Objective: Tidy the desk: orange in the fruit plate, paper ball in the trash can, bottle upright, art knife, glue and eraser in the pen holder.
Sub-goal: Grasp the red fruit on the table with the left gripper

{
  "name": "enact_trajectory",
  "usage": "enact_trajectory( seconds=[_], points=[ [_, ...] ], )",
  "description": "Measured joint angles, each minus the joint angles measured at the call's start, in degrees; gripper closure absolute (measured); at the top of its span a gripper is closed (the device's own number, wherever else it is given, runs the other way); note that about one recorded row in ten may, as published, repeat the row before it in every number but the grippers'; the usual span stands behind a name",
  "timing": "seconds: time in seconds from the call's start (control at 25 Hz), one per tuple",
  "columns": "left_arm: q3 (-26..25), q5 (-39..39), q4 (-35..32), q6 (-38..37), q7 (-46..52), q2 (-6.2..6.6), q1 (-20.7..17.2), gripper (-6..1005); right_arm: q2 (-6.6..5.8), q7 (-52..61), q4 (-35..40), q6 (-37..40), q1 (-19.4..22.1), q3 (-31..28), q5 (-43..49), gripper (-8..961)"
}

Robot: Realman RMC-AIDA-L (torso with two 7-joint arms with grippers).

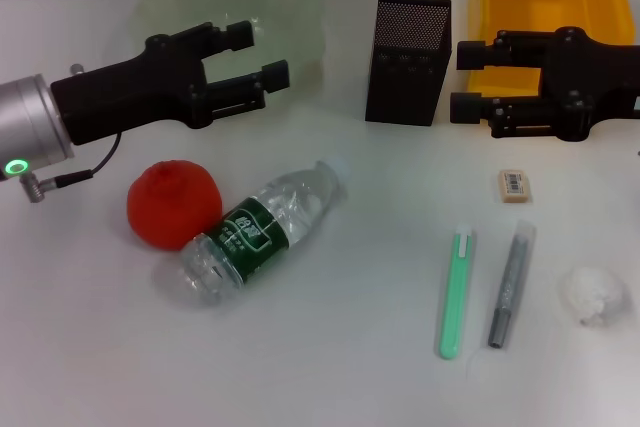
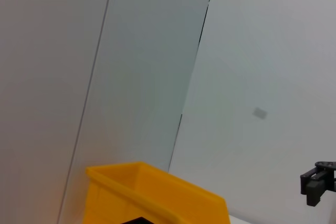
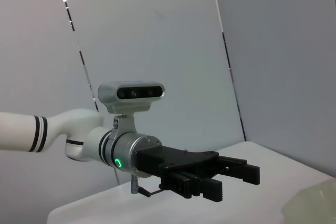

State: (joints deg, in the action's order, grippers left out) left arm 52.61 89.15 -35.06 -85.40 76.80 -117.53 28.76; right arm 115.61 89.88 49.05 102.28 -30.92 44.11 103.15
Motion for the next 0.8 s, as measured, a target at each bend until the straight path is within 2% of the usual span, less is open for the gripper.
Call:
enact_trajectory(
  seconds=[0.2,0.32,0.48,0.52,0.56,0.72,0.8],
  points=[
    [1.14,0.88,0.08,-0.51,1.22,0.58,1.35,202,0.00,0.76,-0.66,-0.36,0.03,0.21,0.20,218],
    [1.78,1.51,0.07,-0.72,1.91,1.47,2.06,202,0.02,1.77,-0.99,-0.35,-0.23,0.13,0.20,218],
    [1.78,1.51,0.07,-0.72,1.91,1.47,2.06,203,0.01,2.58,-1.31,-0.70,-0.64,0.36,0.20,218],
    [0.91,1.92,0.07,0.33,2.19,2.94,1.58,203,0.25,2.61,-1.50,-1.55,-0.67,0.23,0.21,218],
    [0.91,1.92,0.07,0.33,2.19,2.94,1.58,203,0.25,2.61,-1.50,-1.55,-0.67,0.23,0.21,218],
    [-1.72,3.26,-1.24,4.35,5.88,5.57,-2.97,204,0.26,2.68,-2.74,-2.60,-0.43,-0.12,0.11,219],
    [-1.72,4.20,-2.08,4.58,7.55,6.04,-3.67,204,-0.03,2.69,-3.55,-2.89,-0.20,-0.68,-0.15,219]
  ],
)
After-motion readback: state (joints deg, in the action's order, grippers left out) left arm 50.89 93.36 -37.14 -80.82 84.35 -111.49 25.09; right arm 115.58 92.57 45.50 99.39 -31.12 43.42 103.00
